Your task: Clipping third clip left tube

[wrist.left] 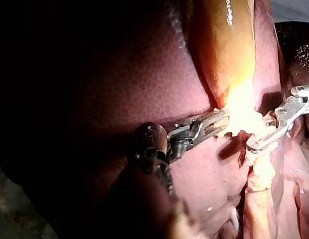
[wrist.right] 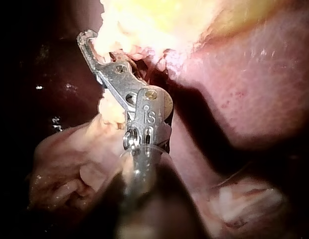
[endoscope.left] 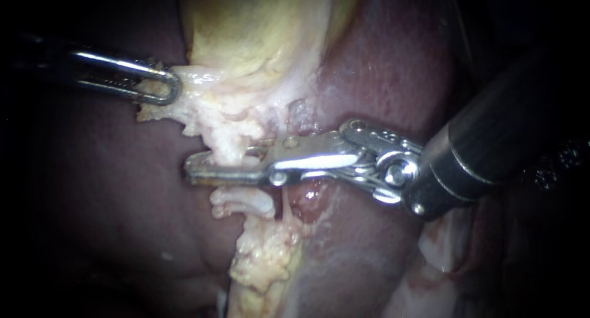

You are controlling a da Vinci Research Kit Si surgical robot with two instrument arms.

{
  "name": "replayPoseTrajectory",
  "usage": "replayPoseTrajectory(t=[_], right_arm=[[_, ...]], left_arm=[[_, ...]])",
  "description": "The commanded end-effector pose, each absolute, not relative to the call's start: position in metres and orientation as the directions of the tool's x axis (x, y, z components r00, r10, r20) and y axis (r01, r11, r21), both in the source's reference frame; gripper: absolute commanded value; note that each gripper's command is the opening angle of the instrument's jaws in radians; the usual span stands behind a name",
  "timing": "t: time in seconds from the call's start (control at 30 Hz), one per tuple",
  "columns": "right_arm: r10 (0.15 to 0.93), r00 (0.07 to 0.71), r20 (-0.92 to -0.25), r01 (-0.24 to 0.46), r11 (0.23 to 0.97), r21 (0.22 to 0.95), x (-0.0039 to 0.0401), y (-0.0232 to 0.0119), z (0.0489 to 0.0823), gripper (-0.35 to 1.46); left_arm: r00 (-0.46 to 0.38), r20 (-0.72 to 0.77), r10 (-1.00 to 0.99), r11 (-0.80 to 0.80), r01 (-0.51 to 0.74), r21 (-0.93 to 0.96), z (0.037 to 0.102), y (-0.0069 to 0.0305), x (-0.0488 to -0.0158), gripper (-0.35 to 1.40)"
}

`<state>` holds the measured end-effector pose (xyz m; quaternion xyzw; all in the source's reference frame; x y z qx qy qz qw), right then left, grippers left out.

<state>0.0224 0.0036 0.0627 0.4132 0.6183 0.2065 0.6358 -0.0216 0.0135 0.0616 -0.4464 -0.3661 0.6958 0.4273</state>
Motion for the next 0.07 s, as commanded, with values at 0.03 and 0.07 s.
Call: replayPoseTrajectory(t=[0.03, 0.07], right_arm=[[0.774, 0.15, -0.616, 0.249, 0.573, 0.781, 0.0224, 0.0036, 0.0629, -0.35], [0.773, 0.152, -0.616, 0.254, 0.572, 0.78, 0.0224, 0.0036, 0.0629, -0.35]], left_arm=[[-0.236, -0.308, 0.921, -0.367, -0.268, -0.891, 0.0616, 0.0135, -0.0216, -0.35], [-0.236, -0.308, 0.921, -0.367, -0.267, -0.891, 0.0616, 0.0135, -0.0216, -0.35]])
